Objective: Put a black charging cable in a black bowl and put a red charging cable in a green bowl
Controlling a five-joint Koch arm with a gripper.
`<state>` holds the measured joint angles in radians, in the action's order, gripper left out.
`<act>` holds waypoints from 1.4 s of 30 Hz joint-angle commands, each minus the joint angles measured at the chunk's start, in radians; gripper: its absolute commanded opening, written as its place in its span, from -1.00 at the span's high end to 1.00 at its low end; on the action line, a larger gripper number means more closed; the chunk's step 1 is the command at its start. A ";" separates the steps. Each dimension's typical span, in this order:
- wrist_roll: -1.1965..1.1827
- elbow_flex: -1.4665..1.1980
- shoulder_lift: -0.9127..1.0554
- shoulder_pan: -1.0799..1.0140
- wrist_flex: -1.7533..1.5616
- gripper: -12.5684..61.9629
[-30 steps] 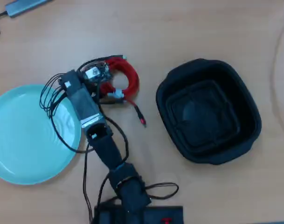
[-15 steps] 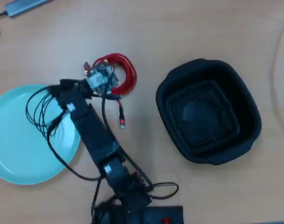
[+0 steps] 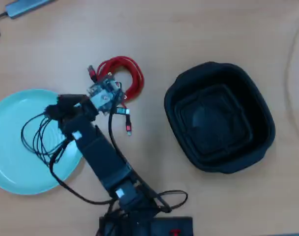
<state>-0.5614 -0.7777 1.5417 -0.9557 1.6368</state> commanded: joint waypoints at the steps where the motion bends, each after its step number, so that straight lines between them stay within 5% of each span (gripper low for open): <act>1: 0.028 0.054 0.104 0.048 -0.054 0.84; 12: 0.043 0.052 0.192 0.242 -0.087 0.84; 24: 0.046 0.035 0.192 0.221 -0.133 0.84; 34: 0.057 -0.144 0.189 -0.218 -0.107 0.84; 42: 0.354 -0.176 0.196 -0.509 -0.089 0.84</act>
<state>-0.2961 -0.9925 1.6766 -1.4174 1.5800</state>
